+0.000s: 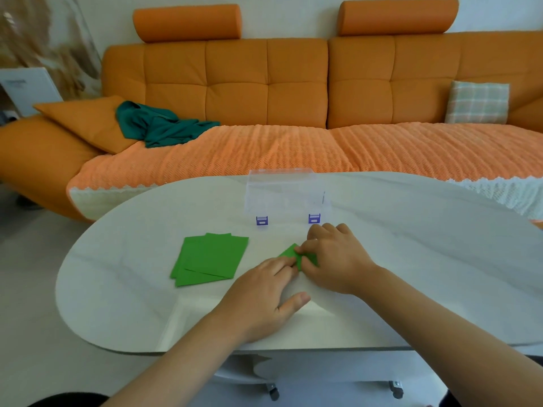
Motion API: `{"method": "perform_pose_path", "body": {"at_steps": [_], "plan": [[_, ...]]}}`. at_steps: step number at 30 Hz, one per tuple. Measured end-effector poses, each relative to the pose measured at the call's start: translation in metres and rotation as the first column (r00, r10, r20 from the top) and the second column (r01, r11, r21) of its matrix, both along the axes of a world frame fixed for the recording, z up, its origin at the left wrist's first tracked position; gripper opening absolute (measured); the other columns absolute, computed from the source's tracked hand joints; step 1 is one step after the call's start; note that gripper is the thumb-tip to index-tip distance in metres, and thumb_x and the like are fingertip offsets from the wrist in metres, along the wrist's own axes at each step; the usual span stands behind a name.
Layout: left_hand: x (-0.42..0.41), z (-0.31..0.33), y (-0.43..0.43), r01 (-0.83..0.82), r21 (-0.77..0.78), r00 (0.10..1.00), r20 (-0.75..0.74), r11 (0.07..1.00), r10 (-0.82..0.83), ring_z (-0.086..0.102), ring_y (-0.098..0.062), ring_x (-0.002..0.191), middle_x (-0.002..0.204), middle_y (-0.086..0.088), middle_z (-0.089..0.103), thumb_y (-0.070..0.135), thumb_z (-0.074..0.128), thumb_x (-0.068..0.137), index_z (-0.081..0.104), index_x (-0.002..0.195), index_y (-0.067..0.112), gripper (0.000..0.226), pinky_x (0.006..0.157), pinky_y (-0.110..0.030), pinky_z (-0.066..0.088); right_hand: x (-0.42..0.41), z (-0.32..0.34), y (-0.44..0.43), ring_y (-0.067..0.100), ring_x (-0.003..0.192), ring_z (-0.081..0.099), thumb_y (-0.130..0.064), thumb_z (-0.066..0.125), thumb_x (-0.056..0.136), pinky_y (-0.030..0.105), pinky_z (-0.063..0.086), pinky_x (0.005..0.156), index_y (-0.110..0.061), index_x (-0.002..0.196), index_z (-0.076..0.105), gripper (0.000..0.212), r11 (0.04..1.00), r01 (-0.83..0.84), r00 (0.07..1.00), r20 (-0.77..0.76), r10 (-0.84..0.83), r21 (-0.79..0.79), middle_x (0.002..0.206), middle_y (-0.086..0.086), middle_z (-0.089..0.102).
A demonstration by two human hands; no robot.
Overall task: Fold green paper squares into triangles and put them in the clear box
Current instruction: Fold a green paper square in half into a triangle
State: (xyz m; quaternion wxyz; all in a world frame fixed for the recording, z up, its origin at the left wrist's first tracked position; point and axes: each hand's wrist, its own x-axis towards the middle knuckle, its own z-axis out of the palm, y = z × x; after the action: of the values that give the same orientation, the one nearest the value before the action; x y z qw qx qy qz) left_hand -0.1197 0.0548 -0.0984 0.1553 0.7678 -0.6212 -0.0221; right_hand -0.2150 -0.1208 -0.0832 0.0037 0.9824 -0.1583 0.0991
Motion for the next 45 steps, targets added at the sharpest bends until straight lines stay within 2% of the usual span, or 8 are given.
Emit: {"method": "perform_pose_path", "body": {"at_steps": [4, 7, 13, 18, 25, 35, 42, 45], "plan": [[0.000, 0.000, 0.001, -0.006, 0.035, 1.000, -0.021, 0.999, 0.007, 0.027, -0.005, 0.140, 0.154, 0.013, 0.030, 0.068, 0.027, 0.091, 0.038, 0.147, 0.027, 0.070, 0.115, -0.024, 0.026, -0.013, -0.005, 0.002, 0.019, 0.123, 0.045, -0.051, 0.038, 0.096, 0.036, 0.033, 0.100, -0.037, 0.136, 0.054, 0.046, 1.000, -0.007, 0.999, -0.032, 0.007, -0.007, 0.135, -0.005, 0.050], [0.000, 0.000, 0.001, -0.005, 0.027, 1.000, -0.018, 1.000, 0.005, 0.027, -0.005, 0.140, 0.154, 0.014, 0.030, 0.065, 0.032, 0.092, 0.039, 0.147, 0.029, 0.066, 0.115, -0.024, 0.025, -0.025, -0.007, 0.008, 0.020, 0.134, 0.041, -0.050, 0.041, 0.092, 0.038, 0.035, 0.104, -0.034, 0.137, 0.053, 0.049, 0.996, -0.050, 0.999, 0.019, 0.051, -0.071, 0.146, -0.003, 0.046], [-0.002, -0.001, 0.001, -0.010, 0.034, 1.000, 0.013, 0.999, 0.009, 0.027, -0.005, 0.140, 0.153, 0.014, 0.030, 0.065, 0.035, 0.092, 0.037, 0.148, 0.033, 0.064, 0.113, -0.022, 0.024, -0.041, -0.014, 0.014, 0.017, 0.114, 0.056, -0.035, 0.043, 0.087, 0.036, 0.038, 0.094, -0.030, 0.113, 0.070, 0.038, 0.989, -0.120, 0.992, 0.040, 0.124, -0.081, 0.120, -0.010, 0.066], [-0.006, 0.006, 0.001, -0.029, 0.017, 0.999, 0.020, 0.999, 0.029, 0.031, -0.006, 0.138, 0.150, 0.011, 0.038, 0.062, 0.037, 0.094, 0.047, 0.140, 0.027, 0.058, 0.111, -0.024, 0.029, -0.045, -0.013, 0.018, 0.015, 0.109, 0.059, -0.042, 0.035, 0.092, 0.039, 0.038, 0.095, -0.031, 0.114, 0.069, 0.042, 0.995, -0.093, 0.996, 0.012, 0.093, -0.034, 0.126, -0.013, 0.064], [-0.004, 0.008, 0.013, -0.126, 0.010, 0.986, 0.111, 0.992, 0.124, 0.046, -0.011, 0.121, 0.128, 0.006, 0.053, 0.069, 0.018, 0.086, 0.060, 0.117, 0.016, 0.074, 0.099, -0.030, 0.042, -0.042, -0.015, 0.020, 0.015, 0.107, 0.061, -0.044, 0.032, 0.092, 0.040, 0.042, 0.090, -0.032, 0.110, 0.069, 0.043, 0.998, -0.059, 0.998, 0.013, 0.060, -0.016, 0.129, -0.015, 0.063], [-0.002, 0.004, 0.029, -0.204, -0.016, 0.974, 0.098, 0.979, 0.204, 0.051, -0.015, 0.115, 0.122, 0.002, 0.058, 0.053, 0.011, 0.091, 0.064, 0.117, 0.010, 0.073, 0.100, -0.033, 0.043, -0.042, -0.018, 0.020, 0.014, 0.105, 0.063, -0.041, 0.034, 0.093, 0.040, 0.044, 0.088, -0.035, 0.108, 0.070, 0.040, 0.999, -0.038, 0.997, 0.064, 0.039, -0.019, 0.125, -0.016, 0.065], [0.000, 0.002, 0.030, -0.275, -0.038, 0.961, 0.009, 0.961, 0.276, 0.052, -0.015, 0.111, 0.116, 0.001, 0.061, 0.052, 0.010, 0.089, 0.066, 0.112, 0.008, 0.075, 0.097, -0.035, 0.046, -0.046, -0.016, 0.017, 0.017, 0.107, 0.063, -0.040, 0.034, 0.092, 0.039, 0.038, 0.097, -0.032, 0.101, 0.073, 0.041, 0.998, 0.050, 0.997, 0.058, -0.048, -0.034, 0.119, -0.017, 0.067], [0.000, 0.005, 0.029, -0.278, -0.104, 0.960, -0.017, 0.955, 0.278, 0.051, -0.017, 0.119, 0.124, -0.003, 0.060, 0.052, 0.015, 0.091, 0.064, 0.118, 0.006, 0.072, 0.108, -0.030, 0.040, -0.046, -0.016, 0.014, 0.017, 0.113, 0.060, -0.040, 0.034, 0.092, 0.037, 0.038, 0.095, -0.032, 0.105, 0.072, 0.041, 1.000, 0.022, 0.998, 0.059, -0.022, 0.003, 0.125, -0.015, 0.065]]}}
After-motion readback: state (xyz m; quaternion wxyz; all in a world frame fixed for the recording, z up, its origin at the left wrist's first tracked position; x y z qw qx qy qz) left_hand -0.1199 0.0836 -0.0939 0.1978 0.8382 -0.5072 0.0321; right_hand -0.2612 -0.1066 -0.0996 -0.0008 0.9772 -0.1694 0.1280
